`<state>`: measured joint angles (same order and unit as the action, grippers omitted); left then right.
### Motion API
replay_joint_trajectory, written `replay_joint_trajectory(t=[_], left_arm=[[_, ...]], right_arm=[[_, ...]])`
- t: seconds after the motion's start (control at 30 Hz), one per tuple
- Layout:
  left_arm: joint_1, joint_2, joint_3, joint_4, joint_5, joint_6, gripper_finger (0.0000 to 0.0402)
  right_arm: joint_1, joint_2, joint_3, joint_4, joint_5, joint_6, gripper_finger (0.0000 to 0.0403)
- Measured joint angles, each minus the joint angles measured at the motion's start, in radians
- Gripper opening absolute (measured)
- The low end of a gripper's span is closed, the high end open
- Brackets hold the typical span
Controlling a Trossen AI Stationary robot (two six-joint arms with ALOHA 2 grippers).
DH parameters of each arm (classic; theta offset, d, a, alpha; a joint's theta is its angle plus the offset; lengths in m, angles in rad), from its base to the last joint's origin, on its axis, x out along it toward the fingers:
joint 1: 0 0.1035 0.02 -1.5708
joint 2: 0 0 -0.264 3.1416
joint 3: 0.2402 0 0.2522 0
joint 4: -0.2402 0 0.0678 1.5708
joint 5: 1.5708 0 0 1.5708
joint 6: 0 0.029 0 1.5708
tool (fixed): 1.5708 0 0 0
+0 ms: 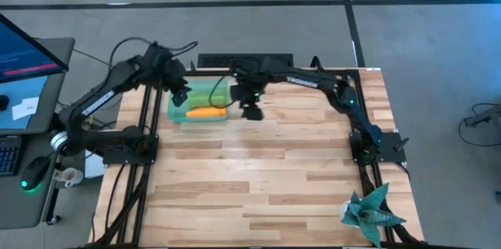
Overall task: Roll microfiber towels into tight, uniform cylinder then place into a basket
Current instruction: Return to Home Position
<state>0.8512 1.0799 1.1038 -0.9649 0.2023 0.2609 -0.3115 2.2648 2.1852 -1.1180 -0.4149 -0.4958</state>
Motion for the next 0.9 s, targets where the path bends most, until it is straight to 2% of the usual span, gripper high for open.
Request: replay_joint_trajectory(t=[0.1,0.2,0.3,0.5,0.7,0.9], left_arm=[[-0.072,-0.106,-0.095,0.109,-0.015,-0.076,0.0151],[-0.159,-0.215,-0.191,0.225,-0.041,-0.144,0.0151],[-0.246,-0.314,-0.277,0.313,-0.066,-0.206,0.0151],[-0.407,-0.474,-0.409,0.414,-0.164,-0.292,0.0138],[-0.537,-0.575,-0.550,0.529,-0.194,-0.350,0.0078],[-0.621,-0.625,-0.650,0.653,-0.220,-0.359,0.0011]], right_arm=[[-0.008,-0.061,-0.029,-0.065,-0.153,-0.008,0.0233],[0.005,-0.146,-0.111,-0.072,-0.213,-0.008,0.0233],[0.027,-0.245,-0.226,-0.045,-0.214,0.033,0.0233],[0.085,-0.470,-0.517,0.168,-0.147,0.122,0.0233],[0.092,-0.746,-0.844,0.416,-0.104,0.255,0.0233],[0.094,-1.038,-1.131,0.640,-0.104,0.366,0.0233]])
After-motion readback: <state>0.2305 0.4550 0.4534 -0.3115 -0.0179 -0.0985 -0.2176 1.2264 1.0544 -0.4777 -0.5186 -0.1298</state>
